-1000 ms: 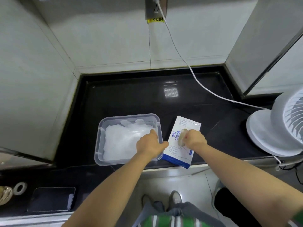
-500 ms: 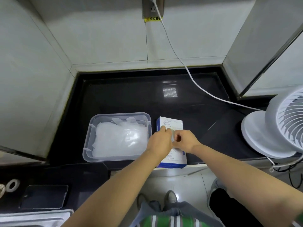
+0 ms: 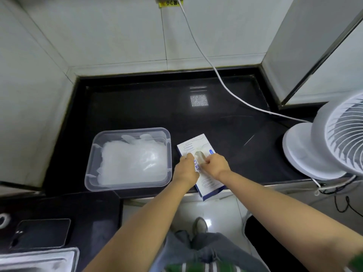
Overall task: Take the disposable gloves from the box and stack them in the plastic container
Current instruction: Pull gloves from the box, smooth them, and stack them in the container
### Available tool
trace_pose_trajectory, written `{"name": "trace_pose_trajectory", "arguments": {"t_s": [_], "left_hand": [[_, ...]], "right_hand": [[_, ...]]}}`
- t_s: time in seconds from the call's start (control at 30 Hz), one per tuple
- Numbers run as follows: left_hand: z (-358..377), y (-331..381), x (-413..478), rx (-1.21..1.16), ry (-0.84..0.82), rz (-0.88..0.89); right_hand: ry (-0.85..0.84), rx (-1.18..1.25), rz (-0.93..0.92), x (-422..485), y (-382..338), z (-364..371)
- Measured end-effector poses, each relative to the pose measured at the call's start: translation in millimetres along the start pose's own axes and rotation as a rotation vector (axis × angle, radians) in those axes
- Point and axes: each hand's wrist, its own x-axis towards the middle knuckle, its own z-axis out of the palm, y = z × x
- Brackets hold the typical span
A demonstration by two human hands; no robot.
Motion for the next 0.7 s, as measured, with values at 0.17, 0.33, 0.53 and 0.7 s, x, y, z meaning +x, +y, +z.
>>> {"name": "trace_pose_trajectory", "arguments": {"t_s": [0.17, 0.33, 0.53, 0.7], "left_hand": [[3, 3, -3, 0.005, 0.003, 0.001], [4, 8, -5, 0.102, -0.002, 0.007], [5, 10, -9, 0.113, 0.020, 0.022], [6, 9, -8, 0.131, 0.021, 0.027]], "right_hand": [[-0.098, 0.441, 0.060, 4, 10, -10], [-0.041, 0.671, -0.013, 0, 17, -26], [-0.074, 0.671, -0.089, -5, 19, -39], [-0.008, 0.507, -0.141, 4, 25, -43]]}}
